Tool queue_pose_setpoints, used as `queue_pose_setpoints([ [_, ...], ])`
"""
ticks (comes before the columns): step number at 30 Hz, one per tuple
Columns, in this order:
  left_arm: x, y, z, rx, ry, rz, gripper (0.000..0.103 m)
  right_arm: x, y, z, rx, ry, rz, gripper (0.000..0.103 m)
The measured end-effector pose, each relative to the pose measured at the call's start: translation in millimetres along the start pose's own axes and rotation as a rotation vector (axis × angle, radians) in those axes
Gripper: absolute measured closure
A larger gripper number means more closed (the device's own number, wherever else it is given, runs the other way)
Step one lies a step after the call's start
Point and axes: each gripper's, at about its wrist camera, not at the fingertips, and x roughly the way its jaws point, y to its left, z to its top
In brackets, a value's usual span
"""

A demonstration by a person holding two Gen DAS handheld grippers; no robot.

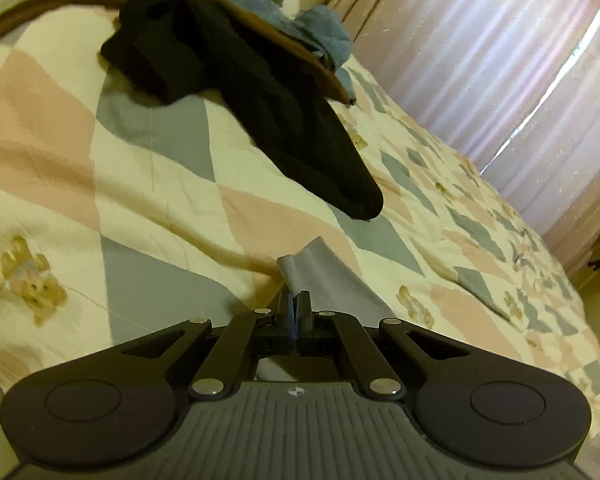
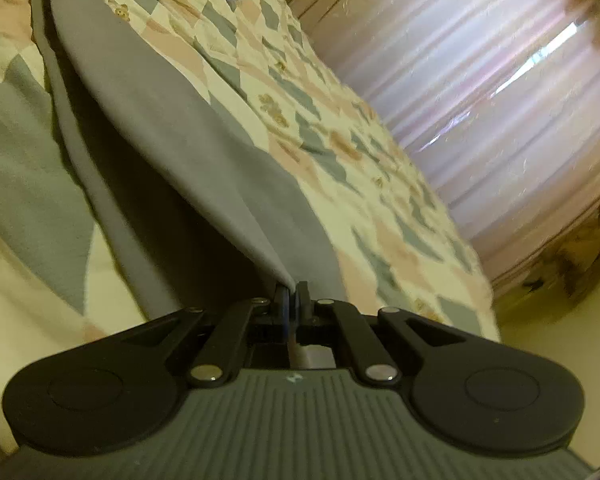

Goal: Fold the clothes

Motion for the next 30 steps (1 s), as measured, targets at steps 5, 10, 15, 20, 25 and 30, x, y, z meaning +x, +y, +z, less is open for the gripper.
queue_pose_setpoints([
  [5,-1,7,-7,0.013,0.001,0.008,0.103,2,10,-6,0.018,0.034,0.021,0.103],
  [10,4,9,-16,0.038,0.002,0.024,0.103,7,24,-14,0.006,0.060,0.040,0.103],
  [15,-7,6,-10,0.055,-0.039,-0.001,0.103,2,16,-15,0.066,0.045,0.014,0.103],
  [20,2,13,-20,0.045,-0.002,0.026,0.103,2,12,-15,0.095,0.046,0.004,0.103],
  [25,13,16,-29,0.077,0.052,0.099,0.092,6,30,-22,0.092,0.093,0.054,0.098],
  [30,-11,-3,-21,0.171,0.011,0.243,0.088,-9,45,-29,0.094,0.102,-0.055,0.061],
])
